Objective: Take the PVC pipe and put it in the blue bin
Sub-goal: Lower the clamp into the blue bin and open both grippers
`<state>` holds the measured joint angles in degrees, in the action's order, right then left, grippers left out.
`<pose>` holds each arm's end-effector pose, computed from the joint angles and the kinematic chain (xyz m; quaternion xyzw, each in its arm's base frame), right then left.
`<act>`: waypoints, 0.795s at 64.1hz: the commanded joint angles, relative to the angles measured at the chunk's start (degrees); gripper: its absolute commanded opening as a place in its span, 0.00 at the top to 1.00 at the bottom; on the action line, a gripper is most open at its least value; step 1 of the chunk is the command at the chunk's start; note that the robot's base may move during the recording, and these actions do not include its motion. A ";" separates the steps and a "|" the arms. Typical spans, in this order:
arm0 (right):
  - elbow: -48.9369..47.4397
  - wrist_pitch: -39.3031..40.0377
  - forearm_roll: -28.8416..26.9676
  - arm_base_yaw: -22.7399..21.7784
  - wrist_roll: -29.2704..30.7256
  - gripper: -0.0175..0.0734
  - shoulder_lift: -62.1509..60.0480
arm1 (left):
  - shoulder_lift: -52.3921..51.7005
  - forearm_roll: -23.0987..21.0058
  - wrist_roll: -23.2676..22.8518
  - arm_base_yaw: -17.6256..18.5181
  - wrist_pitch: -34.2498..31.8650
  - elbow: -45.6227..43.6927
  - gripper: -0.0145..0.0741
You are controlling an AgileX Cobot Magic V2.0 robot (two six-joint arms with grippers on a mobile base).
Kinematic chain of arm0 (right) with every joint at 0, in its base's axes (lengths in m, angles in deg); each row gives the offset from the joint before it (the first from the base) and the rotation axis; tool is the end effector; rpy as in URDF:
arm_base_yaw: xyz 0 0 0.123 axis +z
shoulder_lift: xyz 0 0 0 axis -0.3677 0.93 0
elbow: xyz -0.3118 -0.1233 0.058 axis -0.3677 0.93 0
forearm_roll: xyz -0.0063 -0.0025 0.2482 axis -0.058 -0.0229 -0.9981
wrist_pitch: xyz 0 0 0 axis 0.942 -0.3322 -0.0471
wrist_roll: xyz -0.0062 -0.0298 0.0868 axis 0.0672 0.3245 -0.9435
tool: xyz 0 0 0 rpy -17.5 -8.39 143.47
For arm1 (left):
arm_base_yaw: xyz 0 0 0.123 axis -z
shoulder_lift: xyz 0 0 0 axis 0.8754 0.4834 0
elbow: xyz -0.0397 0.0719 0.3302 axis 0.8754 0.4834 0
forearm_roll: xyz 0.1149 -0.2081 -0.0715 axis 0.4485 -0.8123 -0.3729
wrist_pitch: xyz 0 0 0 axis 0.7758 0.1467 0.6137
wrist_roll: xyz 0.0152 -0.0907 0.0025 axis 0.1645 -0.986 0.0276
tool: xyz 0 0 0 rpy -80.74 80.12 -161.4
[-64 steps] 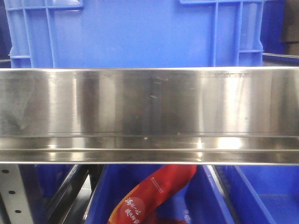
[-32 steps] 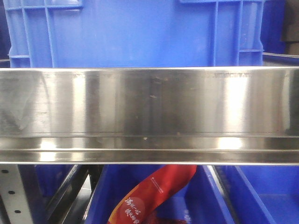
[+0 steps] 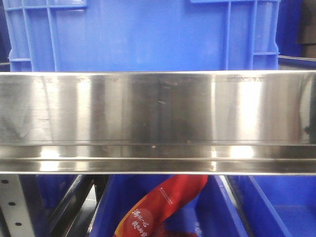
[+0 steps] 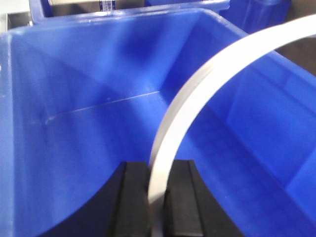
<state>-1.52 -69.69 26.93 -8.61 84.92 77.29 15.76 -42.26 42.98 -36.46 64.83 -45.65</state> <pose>0.2804 0.0911 0.4793 -0.1464 0.8696 0.1852 0.4337 0.3038 -0.1401 0.4782 0.1447 0.8386 -0.1393 0.5063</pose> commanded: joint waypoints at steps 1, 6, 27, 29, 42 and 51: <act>-0.66 2.09 -0.69 0.21 0.07 0.55 0.01 | -0.30 -0.76 -0.60 0.26 -0.45 -0.56 0.56; -0.66 3.02 -0.69 0.21 0.07 0.48 0.01 | -0.30 -0.76 -0.60 0.26 -0.55 -0.56 0.48; -0.66 3.47 -0.69 0.21 0.07 0.75 -1.56 | -2.76 -0.88 -0.60 0.26 -0.43 -0.56 0.69; -0.66 3.47 -0.69 0.21 0.07 0.82 -1.94 | -3.37 -0.88 -0.60 0.26 -0.43 -0.56 0.75; -0.66 3.84 -0.69 0.21 0.07 0.99 -1.93 | -4.72 2.41 -0.49 0.26 -0.10 -0.56 0.96; -0.41 3.96 -0.69 0.21 0.07 0.99 -3.96 | -7.89 2.69 -0.49 0.26 0.26 0.41 0.96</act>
<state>-1.64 -66.77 26.49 -8.61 84.92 75.47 10.94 -39.99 42.87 -36.46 65.72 -45.67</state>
